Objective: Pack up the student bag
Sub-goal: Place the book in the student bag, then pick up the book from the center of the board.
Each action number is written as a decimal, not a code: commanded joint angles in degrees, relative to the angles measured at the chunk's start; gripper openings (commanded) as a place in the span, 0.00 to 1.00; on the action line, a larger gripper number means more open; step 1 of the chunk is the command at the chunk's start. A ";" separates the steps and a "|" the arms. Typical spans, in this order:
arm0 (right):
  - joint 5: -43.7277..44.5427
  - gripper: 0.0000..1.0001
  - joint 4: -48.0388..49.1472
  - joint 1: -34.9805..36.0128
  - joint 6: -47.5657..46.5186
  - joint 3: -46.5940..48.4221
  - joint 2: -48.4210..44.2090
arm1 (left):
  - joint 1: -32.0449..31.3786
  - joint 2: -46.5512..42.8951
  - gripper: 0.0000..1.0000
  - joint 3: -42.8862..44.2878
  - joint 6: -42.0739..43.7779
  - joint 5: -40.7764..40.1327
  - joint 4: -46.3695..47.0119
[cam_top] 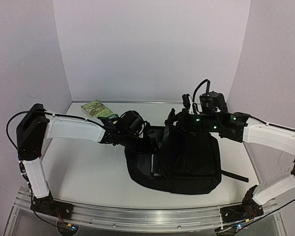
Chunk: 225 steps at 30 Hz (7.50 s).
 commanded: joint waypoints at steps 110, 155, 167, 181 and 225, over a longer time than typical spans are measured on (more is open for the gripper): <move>-8.95 0.30 9.41 3.11 2.61 56.34 72.80 | 40.49 8.34 0.36 -9.45 -0.42 18.11 10.74; -26.98 0.00 12.05 2.99 -14.63 19.30 15.89 | 42.96 -44.73 0.99 -7.95 19.05 36.94 -20.08; -33.27 0.00 9.06 3.02 -16.17 16.48 13.07 | 41.68 -41.86 0.99 -8.44 18.35 50.15 -15.88; -40.95 0.00 6.44 3.10 -18.75 17.24 15.50 | 37.94 -35.24 0.92 -5.77 23.76 59.94 -22.60; 5.70 0.98 -23.55 -9.37 -16.78 13.24 2.27 | 39.77 -42.65 0.00 -22.46 -6.90 27.50 3.57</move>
